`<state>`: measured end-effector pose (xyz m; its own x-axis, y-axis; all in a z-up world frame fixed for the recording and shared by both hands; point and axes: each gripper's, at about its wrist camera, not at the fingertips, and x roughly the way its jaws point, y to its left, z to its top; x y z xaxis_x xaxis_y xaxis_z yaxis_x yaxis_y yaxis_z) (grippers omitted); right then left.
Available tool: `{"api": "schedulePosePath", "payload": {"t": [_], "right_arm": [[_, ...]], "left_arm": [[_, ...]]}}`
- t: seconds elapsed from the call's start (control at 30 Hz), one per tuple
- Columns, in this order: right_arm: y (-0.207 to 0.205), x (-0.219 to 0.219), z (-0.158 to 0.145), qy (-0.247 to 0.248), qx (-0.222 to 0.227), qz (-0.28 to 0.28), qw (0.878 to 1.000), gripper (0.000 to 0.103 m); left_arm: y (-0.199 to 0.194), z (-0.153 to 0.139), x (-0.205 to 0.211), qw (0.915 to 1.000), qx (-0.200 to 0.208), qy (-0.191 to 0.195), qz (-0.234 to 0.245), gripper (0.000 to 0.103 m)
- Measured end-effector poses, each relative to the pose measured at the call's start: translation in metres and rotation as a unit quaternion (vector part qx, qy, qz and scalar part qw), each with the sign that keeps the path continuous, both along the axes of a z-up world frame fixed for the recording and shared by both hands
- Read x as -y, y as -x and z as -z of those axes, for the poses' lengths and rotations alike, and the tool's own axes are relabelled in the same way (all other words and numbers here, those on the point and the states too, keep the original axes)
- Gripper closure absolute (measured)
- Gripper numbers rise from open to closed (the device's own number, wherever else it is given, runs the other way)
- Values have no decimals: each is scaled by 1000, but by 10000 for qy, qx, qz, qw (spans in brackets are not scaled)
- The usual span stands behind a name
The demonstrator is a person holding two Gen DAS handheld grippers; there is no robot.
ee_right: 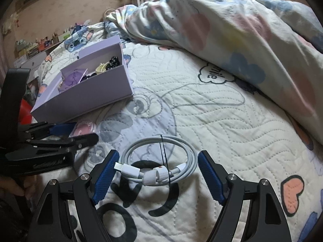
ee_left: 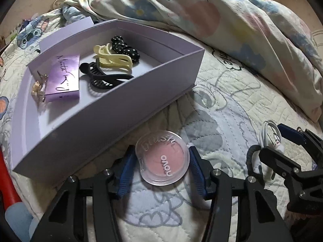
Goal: Organize rigid objects
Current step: 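Grasp the white coiled cable with the right gripper while the left gripper grasps the pink blush compact, then carry the cable and blush compact over the lavender box with both grippers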
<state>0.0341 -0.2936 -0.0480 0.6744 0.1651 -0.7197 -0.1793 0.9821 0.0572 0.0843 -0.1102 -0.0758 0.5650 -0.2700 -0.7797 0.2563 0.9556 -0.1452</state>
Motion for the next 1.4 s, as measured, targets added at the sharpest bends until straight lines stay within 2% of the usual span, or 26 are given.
{"api": "schedulePosePath", "payload": {"t": [0.37,0.63,1.4], "right_arm": [[27,-12,-12,-58,94,-37,9999,23],[47,-22,-15,-87,40,25,10000,23],[43,-65,-15,-147,-89,-506,9986,23]], "left_arm": [[31,-10,-10,9993,-98,249,273,51],[56,-17,-14,9988,-106,206,421,51],[75,-29,-56,9995,-94,261,-127,51]]}}
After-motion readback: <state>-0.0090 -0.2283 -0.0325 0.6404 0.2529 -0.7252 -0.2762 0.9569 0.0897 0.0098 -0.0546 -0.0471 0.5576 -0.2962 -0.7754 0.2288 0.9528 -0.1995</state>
